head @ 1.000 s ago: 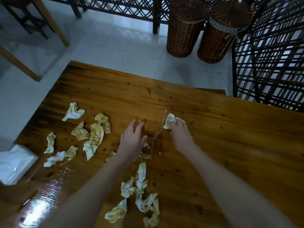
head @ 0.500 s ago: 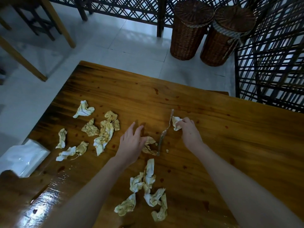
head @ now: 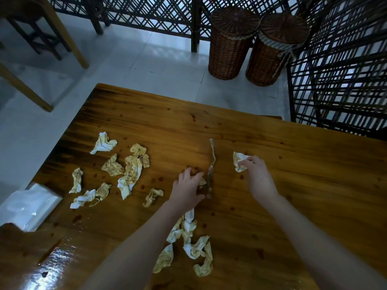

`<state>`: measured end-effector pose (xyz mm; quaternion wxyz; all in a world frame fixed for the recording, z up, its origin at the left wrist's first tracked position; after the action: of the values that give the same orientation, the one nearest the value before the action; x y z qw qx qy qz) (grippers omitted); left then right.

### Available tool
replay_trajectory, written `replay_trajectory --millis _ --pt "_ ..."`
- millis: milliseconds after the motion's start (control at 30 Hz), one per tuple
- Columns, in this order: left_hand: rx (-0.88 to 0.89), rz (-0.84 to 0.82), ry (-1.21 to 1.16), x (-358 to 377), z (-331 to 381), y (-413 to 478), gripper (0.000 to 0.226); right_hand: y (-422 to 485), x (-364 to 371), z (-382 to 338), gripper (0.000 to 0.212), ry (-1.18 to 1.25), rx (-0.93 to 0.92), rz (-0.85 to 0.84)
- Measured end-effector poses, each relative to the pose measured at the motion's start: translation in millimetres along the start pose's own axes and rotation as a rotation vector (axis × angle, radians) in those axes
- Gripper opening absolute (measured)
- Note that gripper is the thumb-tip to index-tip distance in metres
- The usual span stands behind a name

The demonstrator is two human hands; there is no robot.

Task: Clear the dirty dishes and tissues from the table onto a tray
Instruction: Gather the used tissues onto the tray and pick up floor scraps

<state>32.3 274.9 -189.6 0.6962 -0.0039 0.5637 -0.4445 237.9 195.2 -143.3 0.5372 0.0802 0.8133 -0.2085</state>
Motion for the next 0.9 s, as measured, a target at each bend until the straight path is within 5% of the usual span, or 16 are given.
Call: replay_trajectory --millis 167,500,767,900 --pt "0.045 -0.008 0.098 7 8 5 0.079 -14 -2 14 0.061 0.003 0.027 0.014" --pt "-0.001 0.06 0.089 5 15 4 0.031 -32 -2 25 0.059 0.02 0.072 0.02" --pt "0.017 0.047 0.067 5 13 5 0.048 -45 -3 36 0.055 0.029 0.042 0.006" --pt "0.026 0.02 -0.019 -3 9 5 0.035 -52 -5 37 0.057 0.01 0.073 0.018"
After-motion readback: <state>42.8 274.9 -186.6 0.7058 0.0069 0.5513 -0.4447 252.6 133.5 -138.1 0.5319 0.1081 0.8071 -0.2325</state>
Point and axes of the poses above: each hand's wrist, its own y-axis towards the middle knuckle, its own x-axis out of the palm, z = x × y, the point moved 1 cm from there along y, towards the middle knuckle, and after that the axes turned 8 degrees about -z, right-handed, at the moved point
